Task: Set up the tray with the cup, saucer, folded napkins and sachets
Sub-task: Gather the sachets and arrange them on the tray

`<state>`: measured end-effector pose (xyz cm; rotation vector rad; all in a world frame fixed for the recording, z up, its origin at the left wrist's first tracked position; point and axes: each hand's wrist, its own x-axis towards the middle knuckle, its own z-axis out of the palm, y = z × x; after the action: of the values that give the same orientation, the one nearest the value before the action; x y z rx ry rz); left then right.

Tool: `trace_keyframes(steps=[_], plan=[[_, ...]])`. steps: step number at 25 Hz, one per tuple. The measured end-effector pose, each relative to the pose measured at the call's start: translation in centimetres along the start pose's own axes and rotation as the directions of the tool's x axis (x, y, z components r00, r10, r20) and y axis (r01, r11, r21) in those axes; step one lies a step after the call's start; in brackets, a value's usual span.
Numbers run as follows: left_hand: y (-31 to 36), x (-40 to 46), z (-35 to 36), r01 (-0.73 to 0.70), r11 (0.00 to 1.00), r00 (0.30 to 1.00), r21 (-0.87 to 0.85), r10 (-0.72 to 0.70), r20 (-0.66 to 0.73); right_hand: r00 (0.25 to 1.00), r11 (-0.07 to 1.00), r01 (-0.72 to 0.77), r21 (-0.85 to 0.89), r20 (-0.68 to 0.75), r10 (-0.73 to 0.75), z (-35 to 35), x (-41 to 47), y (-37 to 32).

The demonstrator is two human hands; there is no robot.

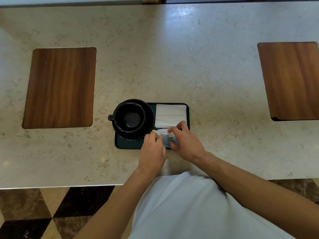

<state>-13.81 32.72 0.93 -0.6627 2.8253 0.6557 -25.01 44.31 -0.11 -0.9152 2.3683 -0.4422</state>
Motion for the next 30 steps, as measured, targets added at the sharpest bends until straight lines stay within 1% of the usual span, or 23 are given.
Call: trace_keyframes(steps=[3, 5, 7, 9, 11, 15, 20, 28, 30], plan=[[-0.2, -0.6, -0.2, -0.018, 0.998, 0.999, -0.065, 0.016, -0.044, 1.000, 1.000, 0.006, -0.019, 0.011, -0.006, -0.1, 0.1, -0.2], [-1.0, -1.1, -0.2, -0.079, 0.991, 0.991, -0.106, 0.067, -0.118, 1.000, 1.000, 0.010, -0.029, 0.014, -0.010, -0.1, 0.2, -0.2], [-1.9, -1.7, -0.1, -0.139, 0.983, 0.982, -0.115, 0.122, -0.143, 1.000, 0.999, 0.011, -0.035, 0.014, -0.010, -0.1, 0.2, -0.2], [-2.3, -2.2, 0.0, -0.148, 0.985, 0.985, -0.092, 0.138, -0.102, 1.000, 0.999, 0.012, -0.041, 0.014, -0.012, -0.1, 0.2, -0.2], [-2.3, -2.5, 0.1, -0.135, 0.989, 0.990, -0.062, 0.132, -0.044, 1.000, 0.999, 0.012, -0.045, 0.016, -0.012, 0.0, 0.3, -0.3], [-1.9, -2.4, -0.1, -0.116, 0.993, 0.993, -0.026, 0.116, 0.027, 1.000, 0.999, 0.008, -0.040, 0.021, -0.008, 0.1, 0.4, -0.4], [-1.7, -2.5, -0.3, -0.065, 0.998, 0.996, -0.020, 0.066, 0.060, 1.000, 1.000, 0.009, -0.010, 0.020, -0.009, 0.1, 0.5, -0.4], [-1.5, -2.3, -0.1, -0.061, 0.996, 0.996, -0.061, 0.065, 0.064, 1.000, 1.000, 0.001, -0.003, 0.019, -0.001, 0.2, 0.5, -0.7], [-1.6, -2.4, -0.1, -0.056, 0.995, 0.997, -0.077, 0.059, 0.046, 1.000, 1.000, 0.005, 0.000, 0.024, -0.005, 0.2, 0.6, -0.8]])
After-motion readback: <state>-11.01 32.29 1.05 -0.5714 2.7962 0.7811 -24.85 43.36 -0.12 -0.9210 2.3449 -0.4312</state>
